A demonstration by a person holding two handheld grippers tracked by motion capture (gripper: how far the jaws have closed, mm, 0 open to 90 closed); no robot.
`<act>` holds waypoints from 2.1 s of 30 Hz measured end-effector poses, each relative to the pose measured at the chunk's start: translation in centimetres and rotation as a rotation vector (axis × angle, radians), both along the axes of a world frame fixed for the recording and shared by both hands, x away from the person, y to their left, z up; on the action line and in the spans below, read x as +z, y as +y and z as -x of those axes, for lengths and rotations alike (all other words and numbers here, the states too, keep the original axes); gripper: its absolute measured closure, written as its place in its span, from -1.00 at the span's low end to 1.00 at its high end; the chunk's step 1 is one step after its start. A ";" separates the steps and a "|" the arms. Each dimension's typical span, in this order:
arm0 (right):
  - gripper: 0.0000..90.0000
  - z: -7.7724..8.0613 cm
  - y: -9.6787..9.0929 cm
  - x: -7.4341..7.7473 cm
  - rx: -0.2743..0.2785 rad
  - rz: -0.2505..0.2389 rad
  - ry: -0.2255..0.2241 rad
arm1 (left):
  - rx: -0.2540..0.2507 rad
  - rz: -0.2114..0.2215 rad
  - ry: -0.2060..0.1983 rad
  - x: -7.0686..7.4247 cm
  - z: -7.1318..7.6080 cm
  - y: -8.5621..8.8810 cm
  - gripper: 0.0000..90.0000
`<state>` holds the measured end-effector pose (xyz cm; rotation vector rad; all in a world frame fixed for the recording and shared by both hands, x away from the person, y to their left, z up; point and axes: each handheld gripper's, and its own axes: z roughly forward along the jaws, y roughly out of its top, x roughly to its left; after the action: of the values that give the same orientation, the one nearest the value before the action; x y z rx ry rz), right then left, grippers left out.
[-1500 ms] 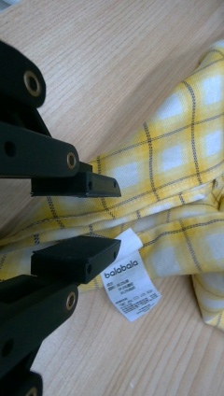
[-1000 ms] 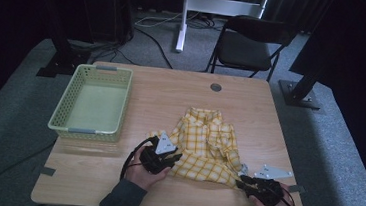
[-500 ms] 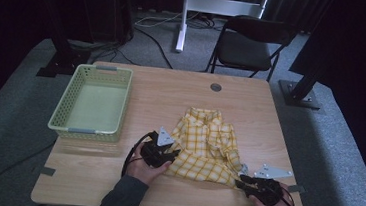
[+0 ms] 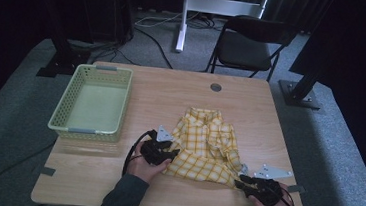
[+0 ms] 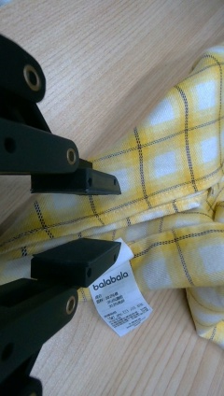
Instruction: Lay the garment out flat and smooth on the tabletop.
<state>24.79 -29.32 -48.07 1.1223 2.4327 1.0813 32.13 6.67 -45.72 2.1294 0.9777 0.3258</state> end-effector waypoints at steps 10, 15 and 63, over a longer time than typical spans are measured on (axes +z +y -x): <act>0.46 -0.1 0.3 0.1 0.003 0.005 0.003 | -0.005 -0.020 0.000 0.1 -0.8 -1.1 0.40; 0.46 -0.1 0.3 0.1 0.004 0.004 0.004 | -0.003 -0.036 -0.003 0.1 -1.1 -1.5 0.64; 0.60 -3.6 4.5 1.7 0.036 0.016 -0.088 | -0.146 -0.025 -0.019 -1.2 8.5 0.4 0.93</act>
<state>28.36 -24.83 -46.39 1.0082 2.3976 1.0958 23.62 7.08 -46.96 2.2023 0.8062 0.2866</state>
